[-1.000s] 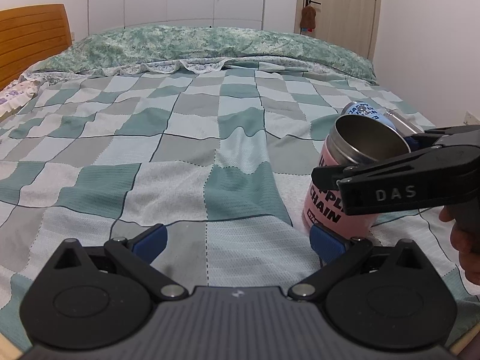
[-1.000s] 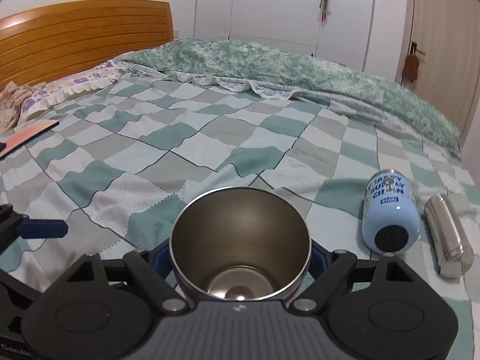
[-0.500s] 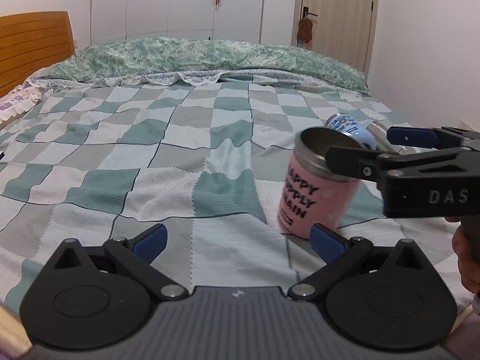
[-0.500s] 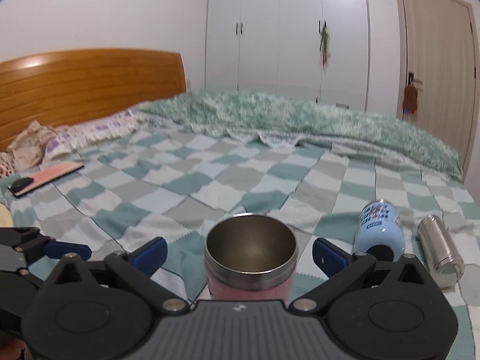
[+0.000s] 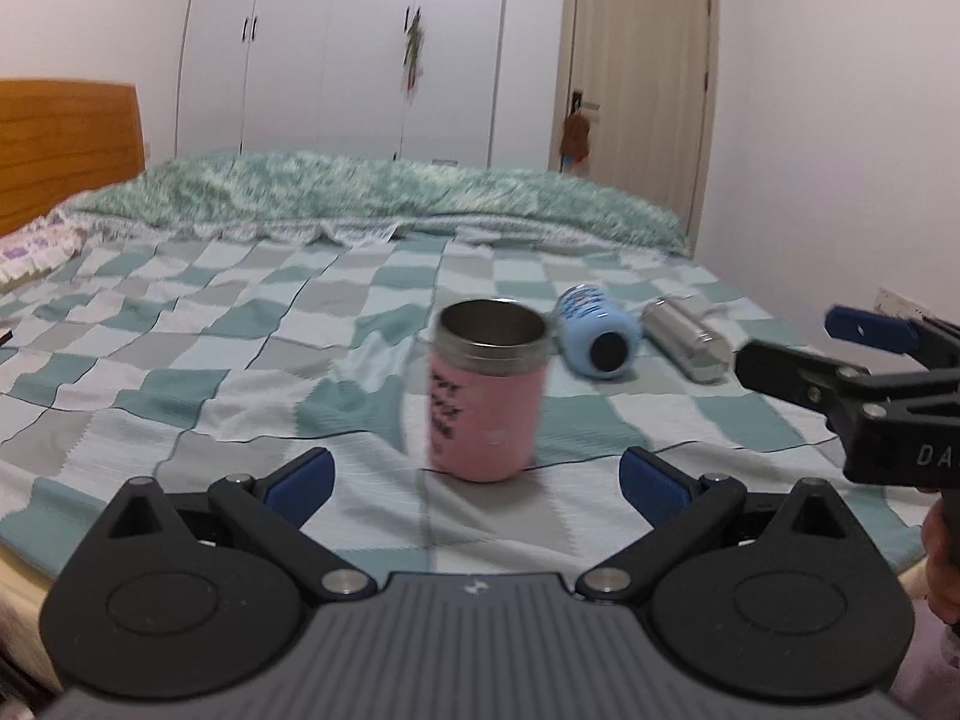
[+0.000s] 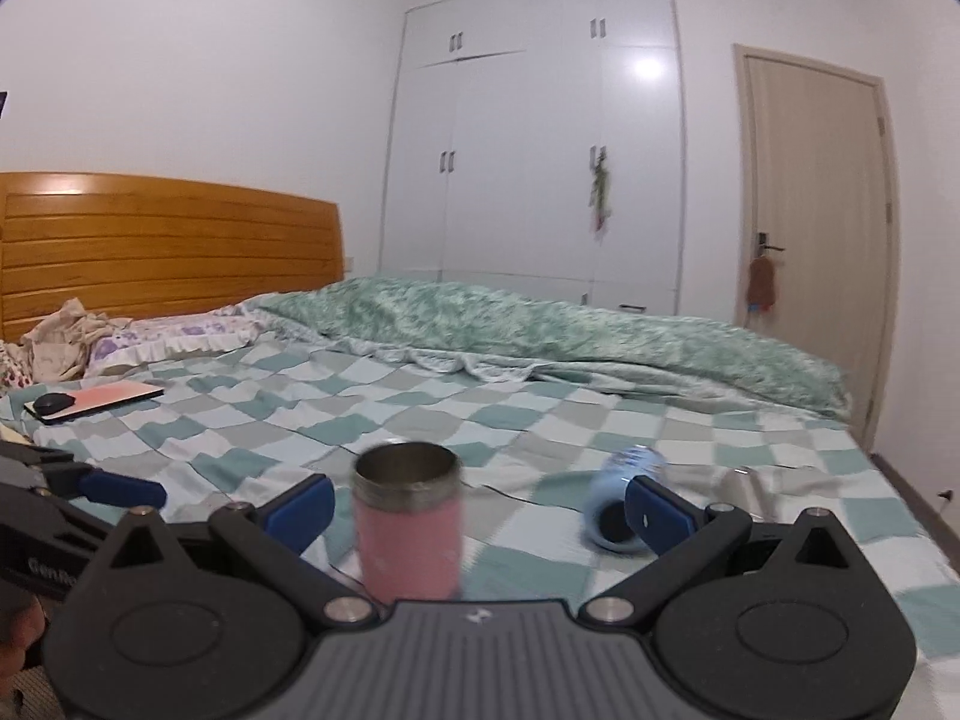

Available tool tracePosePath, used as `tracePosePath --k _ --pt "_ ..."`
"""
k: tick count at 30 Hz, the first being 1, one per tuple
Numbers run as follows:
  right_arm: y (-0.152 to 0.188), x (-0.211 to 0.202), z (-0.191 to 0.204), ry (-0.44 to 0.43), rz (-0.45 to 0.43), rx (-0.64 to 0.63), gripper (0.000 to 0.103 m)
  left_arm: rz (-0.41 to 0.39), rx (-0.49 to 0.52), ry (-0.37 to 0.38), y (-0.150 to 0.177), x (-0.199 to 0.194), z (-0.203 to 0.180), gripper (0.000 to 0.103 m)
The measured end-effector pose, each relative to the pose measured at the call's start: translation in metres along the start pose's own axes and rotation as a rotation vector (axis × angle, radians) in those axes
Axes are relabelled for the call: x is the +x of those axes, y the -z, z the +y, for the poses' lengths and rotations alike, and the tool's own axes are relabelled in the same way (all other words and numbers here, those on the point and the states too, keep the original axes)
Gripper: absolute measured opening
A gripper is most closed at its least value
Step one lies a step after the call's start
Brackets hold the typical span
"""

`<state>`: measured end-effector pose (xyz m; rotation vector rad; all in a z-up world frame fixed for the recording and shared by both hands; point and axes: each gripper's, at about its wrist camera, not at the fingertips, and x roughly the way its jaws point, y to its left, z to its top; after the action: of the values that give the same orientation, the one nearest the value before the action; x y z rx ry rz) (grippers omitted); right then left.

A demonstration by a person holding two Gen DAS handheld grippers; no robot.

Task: Flip cup upright

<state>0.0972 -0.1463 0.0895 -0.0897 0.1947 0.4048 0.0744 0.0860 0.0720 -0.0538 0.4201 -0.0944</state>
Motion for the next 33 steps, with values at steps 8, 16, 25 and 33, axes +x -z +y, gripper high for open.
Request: tracePosePath --k 8,16,25,33 --pt "0.054 -0.07 -0.052 0.107 0.009 0.024 0.103 -0.093 0.004 0.008 0.044 -0.022 -0.055 0.103" --pt "0.103 -0.108 -0.074 0.209 -0.038 -0.042 0.103 -0.141 -0.001 -0.008 0.079 -0.017 -0.087 0.103" --pt "0.127 -0.121 -0.084 0.257 -0.098 -0.026 0.103 -0.193 0.059 -0.044 0.101 -0.011 -0.107 0.103" --pt "0.129 -0.125 -0.089 0.264 -0.111 0.019 0.103 -0.225 0.067 -0.049 0.104 -0.016 -0.107 0.103"
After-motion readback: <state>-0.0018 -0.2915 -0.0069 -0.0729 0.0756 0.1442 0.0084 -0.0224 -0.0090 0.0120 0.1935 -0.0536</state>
